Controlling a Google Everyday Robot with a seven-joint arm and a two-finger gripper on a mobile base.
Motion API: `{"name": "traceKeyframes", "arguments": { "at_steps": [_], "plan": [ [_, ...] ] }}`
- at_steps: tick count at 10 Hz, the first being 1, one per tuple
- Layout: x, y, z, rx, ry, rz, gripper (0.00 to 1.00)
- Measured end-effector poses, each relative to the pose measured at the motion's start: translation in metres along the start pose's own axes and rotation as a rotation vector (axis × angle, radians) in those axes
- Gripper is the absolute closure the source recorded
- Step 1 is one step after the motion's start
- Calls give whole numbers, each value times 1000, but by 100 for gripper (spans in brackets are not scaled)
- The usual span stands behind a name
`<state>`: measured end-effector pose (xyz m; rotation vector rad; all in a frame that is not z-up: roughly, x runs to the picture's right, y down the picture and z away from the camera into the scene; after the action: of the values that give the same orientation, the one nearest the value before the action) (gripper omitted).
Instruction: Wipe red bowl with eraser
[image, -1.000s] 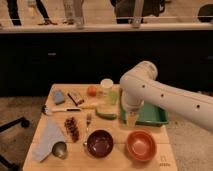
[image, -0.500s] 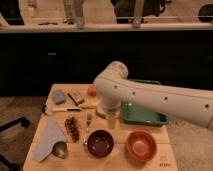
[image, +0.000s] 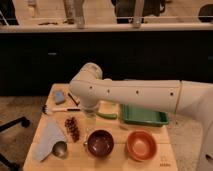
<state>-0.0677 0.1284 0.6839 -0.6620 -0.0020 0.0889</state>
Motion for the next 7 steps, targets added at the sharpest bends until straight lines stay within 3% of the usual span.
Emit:
{"name": "traceKeyframes", "arguments": {
  "at_steps": [2,7],
  "plan": [
    [-4,1,2,-24,-11,26,20],
    [-2,1,3,-24,-9,34,20]
  ]
}}
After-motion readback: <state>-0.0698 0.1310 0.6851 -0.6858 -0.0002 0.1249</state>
